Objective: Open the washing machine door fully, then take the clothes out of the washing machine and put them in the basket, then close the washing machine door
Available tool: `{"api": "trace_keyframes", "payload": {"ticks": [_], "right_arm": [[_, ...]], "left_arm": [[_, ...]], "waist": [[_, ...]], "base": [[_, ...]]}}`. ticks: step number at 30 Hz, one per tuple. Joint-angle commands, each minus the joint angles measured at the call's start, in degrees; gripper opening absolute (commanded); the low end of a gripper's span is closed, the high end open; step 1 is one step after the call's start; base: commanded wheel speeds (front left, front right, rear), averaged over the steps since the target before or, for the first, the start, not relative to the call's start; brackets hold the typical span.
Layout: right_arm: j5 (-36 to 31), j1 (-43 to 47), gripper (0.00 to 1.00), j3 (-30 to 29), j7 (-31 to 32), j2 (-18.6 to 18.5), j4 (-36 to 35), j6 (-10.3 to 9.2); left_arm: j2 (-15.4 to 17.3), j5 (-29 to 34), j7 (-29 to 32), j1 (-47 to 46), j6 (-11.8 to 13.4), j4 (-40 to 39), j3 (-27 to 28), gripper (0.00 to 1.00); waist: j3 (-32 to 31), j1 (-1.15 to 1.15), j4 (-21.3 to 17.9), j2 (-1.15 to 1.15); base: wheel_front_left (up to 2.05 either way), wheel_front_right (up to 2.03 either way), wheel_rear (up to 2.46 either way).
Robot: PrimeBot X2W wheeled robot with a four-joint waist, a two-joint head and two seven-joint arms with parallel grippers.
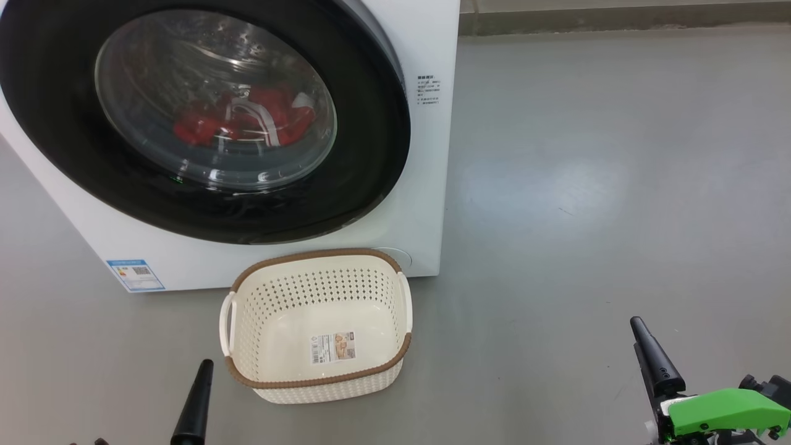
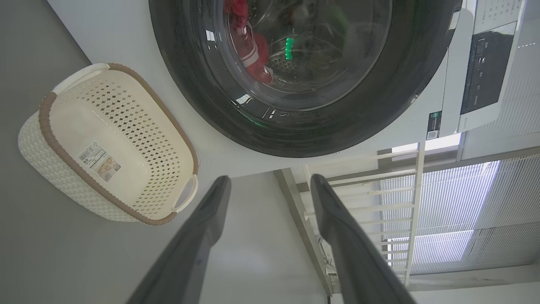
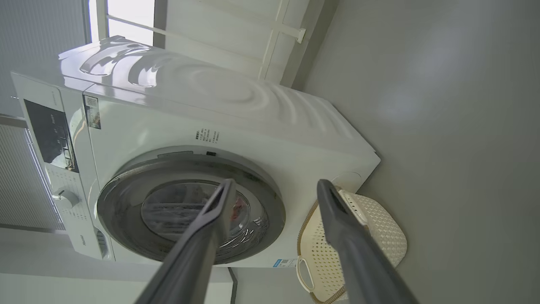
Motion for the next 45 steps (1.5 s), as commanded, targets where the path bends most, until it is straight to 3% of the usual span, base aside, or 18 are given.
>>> {"api": "trace_keyframes", "payload": {"ticks": [1, 11, 20, 45], "right_arm": [[-2.1, -1.0, 1.00, 0.5, -0.6, -1.1, -1.8, 0.18], [-10.1, -0.9, 1.00, 1.9, -2.3, -1.8, -2.2, 0.22], [-17.4, -0.9, 1.00, 3.3, -3.9, -2.3, -2.4, 0.25], [-31.6, -0.5, 1.00, 6.2, -7.9, -3.8, -3.6, 0.34]], "left_arm": [[0.8, 2.1, -0.8, -0.9, 0.0, -2.0, 0.5, 1.00], [0.8, 11.8, -2.5, -0.5, 0.1, -3.4, 0.4, 1.00], [0.8, 21.2, -4.0, 0.2, 1.6, -5.0, -1.0, 1.00], [1.0, 39.1, -8.0, 1.6, 3.7, -8.1, -2.1, 1.00]], "waist": [[0.0, -0.01, 0.0, 0.00], [0.1, -0.01, 0.1, 0.00], [0.1, -0.01, 0.1, 0.00], [0.5, -0.01, 0.0, 0.00]], "base": [[0.00, 0.00, 0.00], [0.00, 0.00, 0.00], [0.00, 0.00, 0.00], [0.00, 0.00, 0.00]]}}
